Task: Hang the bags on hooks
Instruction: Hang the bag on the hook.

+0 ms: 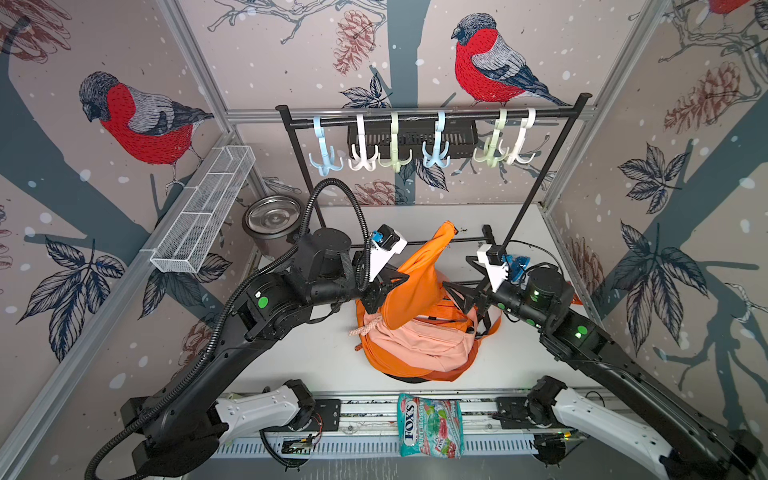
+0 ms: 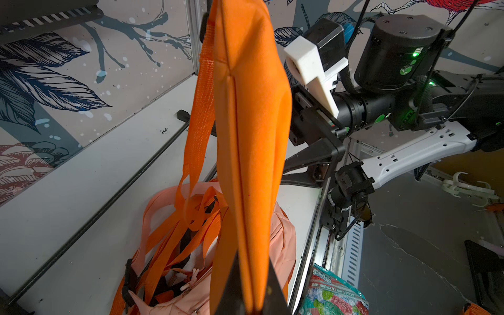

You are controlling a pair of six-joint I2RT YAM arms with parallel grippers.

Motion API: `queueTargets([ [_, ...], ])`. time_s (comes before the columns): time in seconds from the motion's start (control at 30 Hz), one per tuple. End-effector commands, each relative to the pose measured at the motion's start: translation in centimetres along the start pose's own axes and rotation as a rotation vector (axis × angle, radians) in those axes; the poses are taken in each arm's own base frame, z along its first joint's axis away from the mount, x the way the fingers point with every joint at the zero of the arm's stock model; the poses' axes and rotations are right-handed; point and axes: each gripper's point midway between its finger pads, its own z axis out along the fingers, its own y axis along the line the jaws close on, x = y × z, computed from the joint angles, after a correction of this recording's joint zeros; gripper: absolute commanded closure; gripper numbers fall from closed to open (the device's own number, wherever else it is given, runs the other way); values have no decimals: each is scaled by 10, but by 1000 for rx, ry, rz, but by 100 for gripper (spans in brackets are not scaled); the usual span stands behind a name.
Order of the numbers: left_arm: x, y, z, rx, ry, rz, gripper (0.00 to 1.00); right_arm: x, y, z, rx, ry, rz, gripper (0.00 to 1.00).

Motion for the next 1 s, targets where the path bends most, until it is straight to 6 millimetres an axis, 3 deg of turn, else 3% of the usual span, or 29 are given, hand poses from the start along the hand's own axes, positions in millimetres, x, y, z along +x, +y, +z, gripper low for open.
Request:
queueTargets([
  [0.0, 1, -5, -3, 26, 1, 16, 100, -21, 1, 7, -3, -67, -24, 1],
  [0.43, 0, -11, -12, 46, -26, 12, 100, -37, -6, 40, -6, -86, -9, 1],
  [0.73, 3, -14, -17, 50, -40, 11, 100, -43, -16, 51, -17, -105, 10, 7],
  [0.97, 4, -12, -18, 38, -48, 7, 100, -39, -5, 58, -88, -87, 6, 18],
])
